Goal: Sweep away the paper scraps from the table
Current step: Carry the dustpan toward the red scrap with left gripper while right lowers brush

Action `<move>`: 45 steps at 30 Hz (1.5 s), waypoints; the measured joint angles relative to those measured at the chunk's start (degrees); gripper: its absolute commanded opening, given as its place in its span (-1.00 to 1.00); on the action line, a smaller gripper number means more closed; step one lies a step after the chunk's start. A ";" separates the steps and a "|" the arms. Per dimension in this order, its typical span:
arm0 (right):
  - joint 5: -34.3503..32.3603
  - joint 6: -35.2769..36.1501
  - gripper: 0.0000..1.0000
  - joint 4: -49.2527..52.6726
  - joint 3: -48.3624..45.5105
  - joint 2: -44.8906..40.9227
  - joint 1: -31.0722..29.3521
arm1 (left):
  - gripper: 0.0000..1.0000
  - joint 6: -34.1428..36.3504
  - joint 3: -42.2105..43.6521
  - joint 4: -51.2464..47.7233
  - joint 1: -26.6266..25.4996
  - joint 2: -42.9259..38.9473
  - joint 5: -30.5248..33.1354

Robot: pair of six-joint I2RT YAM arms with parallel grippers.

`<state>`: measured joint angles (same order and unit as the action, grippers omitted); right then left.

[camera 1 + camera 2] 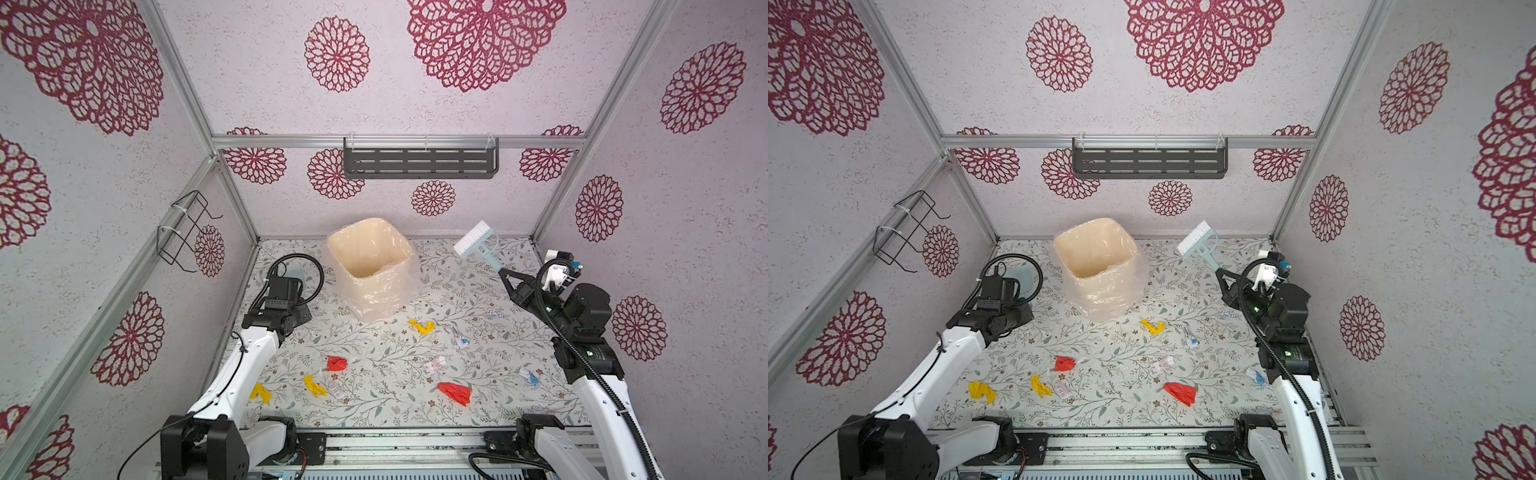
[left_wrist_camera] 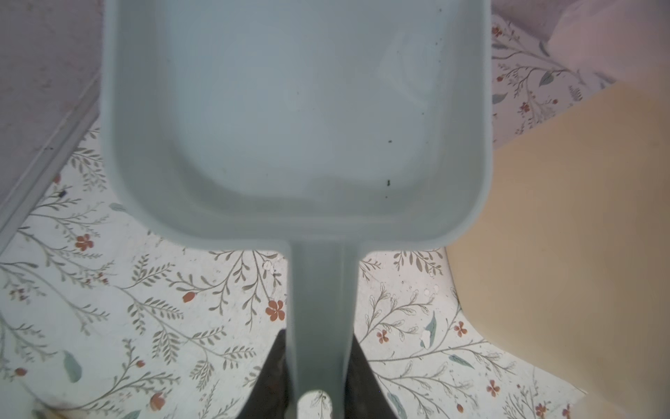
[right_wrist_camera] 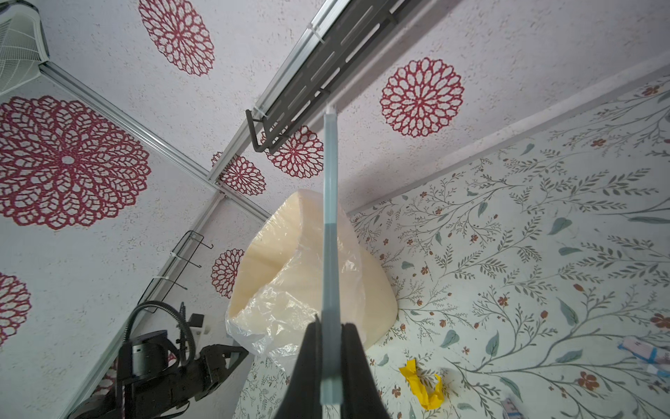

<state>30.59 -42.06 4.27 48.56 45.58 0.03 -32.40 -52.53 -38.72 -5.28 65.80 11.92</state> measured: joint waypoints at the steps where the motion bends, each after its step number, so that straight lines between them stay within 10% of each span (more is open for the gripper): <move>1: 0.07 0.72 -1.00 1.31 0.92 0.24 0.02 | -0.88 0.13 -1.16 -1.44 0.00 -1.20 0.28; 10: 0.07 9.68 -1.00 16.61 9.86 2.29 0.04 | -0.88 4.79 -19.61 -14.40 -6.64 -6.62 2.84; 26: -4.68 22.91 -1.00 45.79 18.93 4.22 0.09 | -0.90 11.87 -44.02 -35.45 -41.83 4.09 10.12; 34: -6.36 24.85 -1.00 54.73 18.99 3.82 0.09 | -0.92 11.37 -42.12 -39.89 -56.00 8.22 6.73; 45: -9.42 26.60 -1.00 64.02 16.22 0.87 0.02 | -0.96 11.04 -26.29 -33.24 -61.29 11.02 -7.98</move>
<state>21.17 -15.46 68.29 64.77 46.46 0.05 -21.37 -78.83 -71.96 -66.57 76.82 3.95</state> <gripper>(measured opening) 0.088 0.223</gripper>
